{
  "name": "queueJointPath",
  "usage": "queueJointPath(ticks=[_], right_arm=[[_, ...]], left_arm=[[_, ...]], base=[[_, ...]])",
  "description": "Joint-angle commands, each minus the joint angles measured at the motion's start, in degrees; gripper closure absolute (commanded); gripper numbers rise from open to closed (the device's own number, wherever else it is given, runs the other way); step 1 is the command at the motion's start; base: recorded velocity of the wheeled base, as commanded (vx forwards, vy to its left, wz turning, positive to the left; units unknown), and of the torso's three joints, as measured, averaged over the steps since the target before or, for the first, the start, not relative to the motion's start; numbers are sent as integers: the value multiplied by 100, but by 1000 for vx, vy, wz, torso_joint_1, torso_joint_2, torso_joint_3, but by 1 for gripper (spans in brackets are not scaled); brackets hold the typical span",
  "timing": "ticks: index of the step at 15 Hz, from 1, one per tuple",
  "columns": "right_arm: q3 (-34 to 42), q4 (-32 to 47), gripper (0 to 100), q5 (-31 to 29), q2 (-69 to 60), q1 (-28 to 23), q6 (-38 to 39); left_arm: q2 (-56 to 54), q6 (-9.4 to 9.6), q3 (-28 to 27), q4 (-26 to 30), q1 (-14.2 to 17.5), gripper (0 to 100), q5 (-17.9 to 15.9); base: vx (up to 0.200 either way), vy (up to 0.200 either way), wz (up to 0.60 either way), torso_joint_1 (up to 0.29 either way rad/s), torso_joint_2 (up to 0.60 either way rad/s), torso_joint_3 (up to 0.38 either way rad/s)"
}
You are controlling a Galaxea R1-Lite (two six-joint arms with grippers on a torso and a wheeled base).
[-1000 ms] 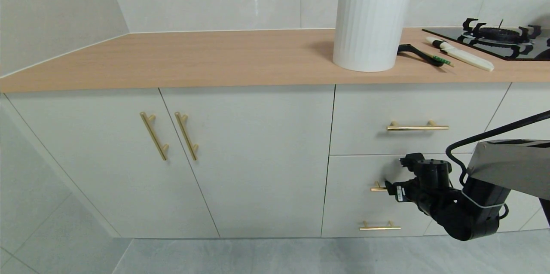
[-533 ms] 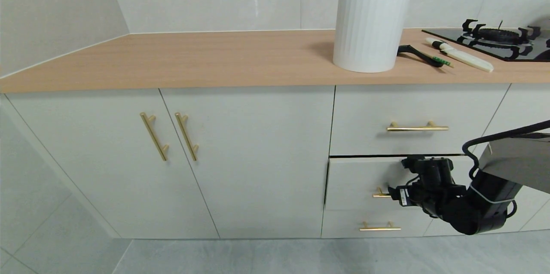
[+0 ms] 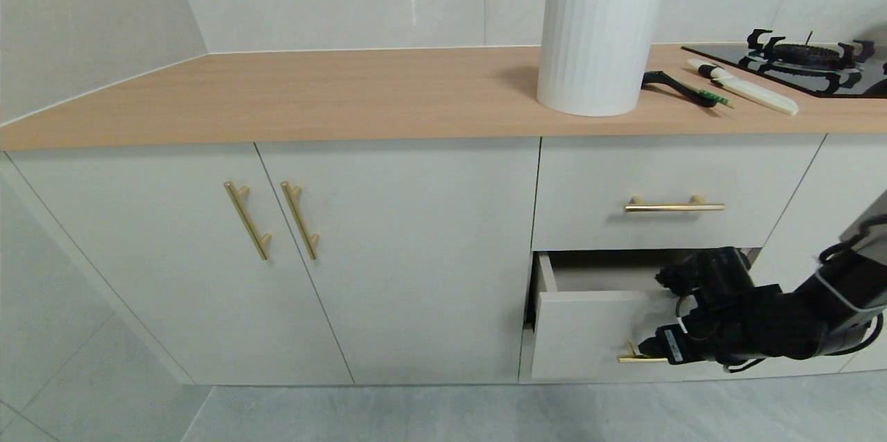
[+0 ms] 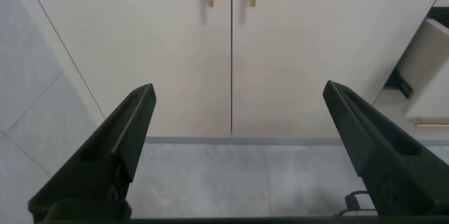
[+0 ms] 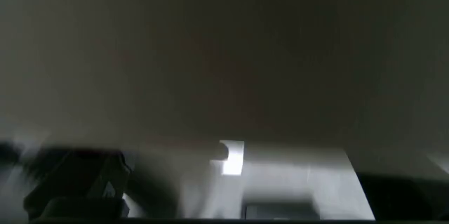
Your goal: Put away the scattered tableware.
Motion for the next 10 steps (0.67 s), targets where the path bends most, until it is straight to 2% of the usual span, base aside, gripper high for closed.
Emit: queueJointPath(ticks=[1, 3, 5, 7, 10], right_arm=[[-187, 1285, 0, 336, -1763, 151, 7], [-539, 2542, 0, 468, -2730, 239, 7], [-697, 2876, 0, 477, -3099, 248, 16], [-794, 2761, 0, 477, -2976, 248, 279], [-697, 1962, 0, 424, -2290, 248, 517]], left_arm=[[8, 0, 0, -1, 0, 0, 3], [8, 0, 0, -1, 0, 0, 3], [8, 0, 0, -1, 0, 0, 3], [8, 0, 0, -1, 0, 0, 3], [8, 0, 0, -1, 0, 0, 3]], base=[[0, 0, 0, 0, 0, 0], [0, 0, 0, 0, 0, 0], [0, 0, 0, 0, 0, 0], [0, 0, 0, 0, 0, 0], [0, 0, 0, 0, 0, 0]])
